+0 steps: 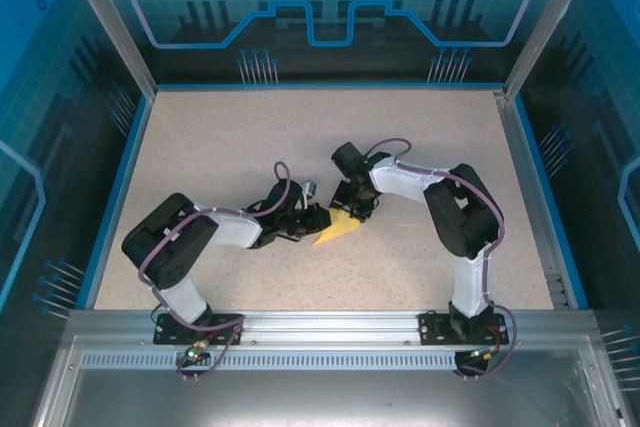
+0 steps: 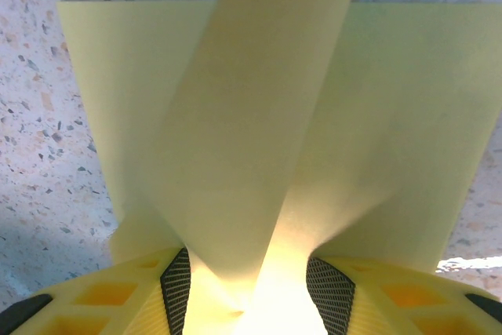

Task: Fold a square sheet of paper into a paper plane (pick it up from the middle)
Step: Fourth fold the wing at the center of the table.

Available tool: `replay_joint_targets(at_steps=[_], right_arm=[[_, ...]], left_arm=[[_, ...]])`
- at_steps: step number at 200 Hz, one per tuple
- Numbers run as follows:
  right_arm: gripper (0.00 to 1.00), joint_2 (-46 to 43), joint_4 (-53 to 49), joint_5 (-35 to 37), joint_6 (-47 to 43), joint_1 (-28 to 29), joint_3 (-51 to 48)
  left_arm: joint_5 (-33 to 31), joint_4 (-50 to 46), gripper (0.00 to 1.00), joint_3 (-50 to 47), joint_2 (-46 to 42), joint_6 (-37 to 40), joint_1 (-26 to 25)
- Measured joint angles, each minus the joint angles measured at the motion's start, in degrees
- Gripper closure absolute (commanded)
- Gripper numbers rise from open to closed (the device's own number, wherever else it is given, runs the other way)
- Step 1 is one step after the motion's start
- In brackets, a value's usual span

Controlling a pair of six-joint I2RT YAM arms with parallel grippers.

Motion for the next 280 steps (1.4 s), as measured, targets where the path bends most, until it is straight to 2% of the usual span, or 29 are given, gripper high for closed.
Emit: replay_joint_targets(at_steps=[54,140,280], right_arm=[[0.48,-0.02,0.02,0.0,0.02,0.0,0.0],[0.42,0.04,0.37,-0.48,0.0,0.0,0.07],[0.41,0.33,-0.79,-0.59,-0.04,0.0,1.16]], left_arm=[[-1.57,-1.14,0.89,0.02,0.04,0.07,0.04],[-3.04,-2.84,0.89,0.11,0.37,0.24,0.04],[-3.74,-6.19,0.91,2.1,1.81,0.48,0.04]])
